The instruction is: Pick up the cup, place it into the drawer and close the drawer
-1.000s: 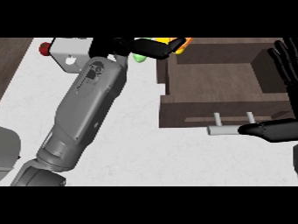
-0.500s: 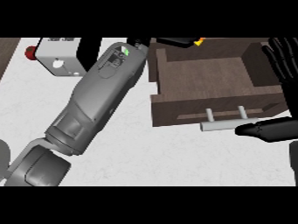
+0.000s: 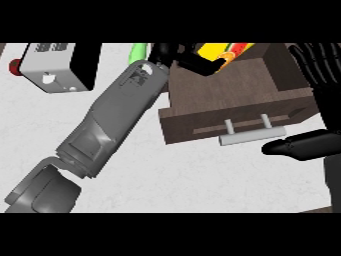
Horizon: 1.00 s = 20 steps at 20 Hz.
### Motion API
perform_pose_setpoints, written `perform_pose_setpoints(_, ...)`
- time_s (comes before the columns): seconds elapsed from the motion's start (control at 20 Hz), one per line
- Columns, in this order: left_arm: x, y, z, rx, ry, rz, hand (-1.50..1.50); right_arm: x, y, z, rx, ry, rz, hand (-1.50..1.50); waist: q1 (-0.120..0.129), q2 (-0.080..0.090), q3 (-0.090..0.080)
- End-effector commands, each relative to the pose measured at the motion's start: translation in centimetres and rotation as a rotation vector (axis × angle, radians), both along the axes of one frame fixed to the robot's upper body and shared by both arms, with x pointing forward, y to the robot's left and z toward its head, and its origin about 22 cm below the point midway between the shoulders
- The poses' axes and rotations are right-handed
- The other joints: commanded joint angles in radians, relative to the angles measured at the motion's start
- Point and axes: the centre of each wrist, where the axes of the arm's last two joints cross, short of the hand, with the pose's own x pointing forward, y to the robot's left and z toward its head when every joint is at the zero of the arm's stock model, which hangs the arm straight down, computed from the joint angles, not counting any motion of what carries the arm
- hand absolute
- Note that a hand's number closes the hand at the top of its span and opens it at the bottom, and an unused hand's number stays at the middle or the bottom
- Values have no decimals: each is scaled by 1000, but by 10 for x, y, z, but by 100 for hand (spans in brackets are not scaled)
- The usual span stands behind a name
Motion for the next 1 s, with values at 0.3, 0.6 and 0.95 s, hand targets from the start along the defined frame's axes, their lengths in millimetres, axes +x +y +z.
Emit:
perform_pose_setpoints(0.3,-5,3,-15,-131,0,-2,-150,13,33,3,26,2,244,-150,-64,23,-1)
perform_pose_setpoints(0.6,-8,2,-8,-355,-78,-60,-150,9,47,0,-55,52,532,150,-45,11,-3)
perform_pose_setpoints(0.95,-6,5,-10,-425,-133,38,-150,-5,36,-3,-481,210,584,150,12,-9,-3)
